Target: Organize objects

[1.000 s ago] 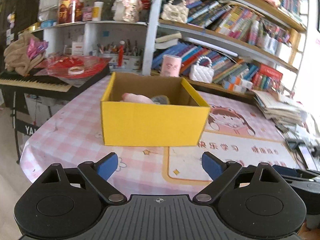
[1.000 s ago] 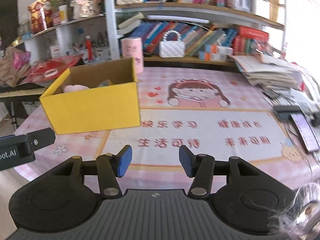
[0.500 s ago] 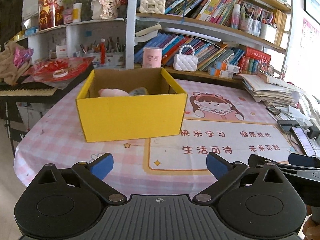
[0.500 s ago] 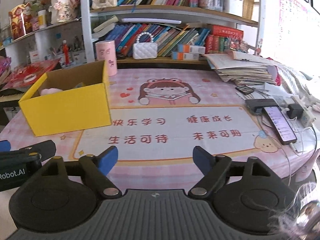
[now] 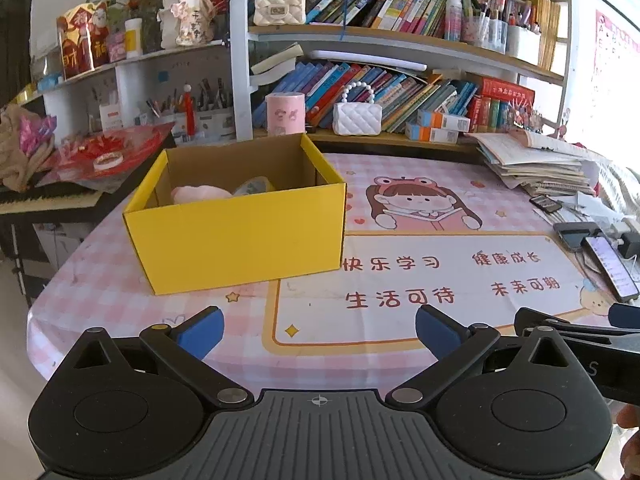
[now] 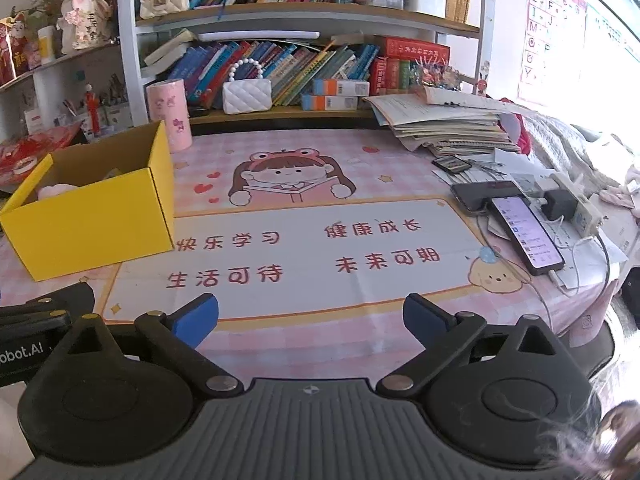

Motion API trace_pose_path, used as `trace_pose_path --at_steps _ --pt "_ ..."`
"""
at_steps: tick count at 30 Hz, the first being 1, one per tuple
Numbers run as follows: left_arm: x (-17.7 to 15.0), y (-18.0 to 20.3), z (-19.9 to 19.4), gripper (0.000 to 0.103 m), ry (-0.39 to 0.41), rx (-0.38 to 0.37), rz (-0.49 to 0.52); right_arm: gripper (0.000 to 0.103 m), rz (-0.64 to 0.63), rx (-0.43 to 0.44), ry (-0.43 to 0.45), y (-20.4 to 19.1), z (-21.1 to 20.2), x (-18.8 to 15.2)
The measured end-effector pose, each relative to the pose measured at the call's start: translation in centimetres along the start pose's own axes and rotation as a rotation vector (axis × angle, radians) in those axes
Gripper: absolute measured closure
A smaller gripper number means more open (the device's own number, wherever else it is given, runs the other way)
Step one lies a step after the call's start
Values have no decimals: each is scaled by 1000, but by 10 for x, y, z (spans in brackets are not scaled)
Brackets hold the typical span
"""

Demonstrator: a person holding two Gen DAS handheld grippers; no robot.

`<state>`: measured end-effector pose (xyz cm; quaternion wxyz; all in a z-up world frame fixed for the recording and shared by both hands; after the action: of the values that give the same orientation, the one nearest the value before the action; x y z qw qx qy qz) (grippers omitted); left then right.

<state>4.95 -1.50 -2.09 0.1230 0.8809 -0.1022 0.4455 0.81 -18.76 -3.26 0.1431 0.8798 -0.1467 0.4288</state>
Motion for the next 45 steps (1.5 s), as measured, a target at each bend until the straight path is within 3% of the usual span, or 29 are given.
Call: trace_pose_path --at_steps 28,45 --pt "-9 8 3 0 -54 109 29 1 -30 -100 -25 1 -1 -9" --pt "-10 9 3 0 -47 122 33 2 -34 -105 -24 1 -2 -10"
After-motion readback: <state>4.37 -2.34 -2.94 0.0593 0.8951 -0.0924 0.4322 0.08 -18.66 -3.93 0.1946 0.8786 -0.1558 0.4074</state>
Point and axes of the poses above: each gripper's, at about its wrist camera, not at the fingertips, and z roughly the way its jaws point, y to its right, x to its top, the point moved 5 cm from there along z, roughly the way its jaws point, and after that the axes turned 12 degrees about -x, right-handed, at the moved point
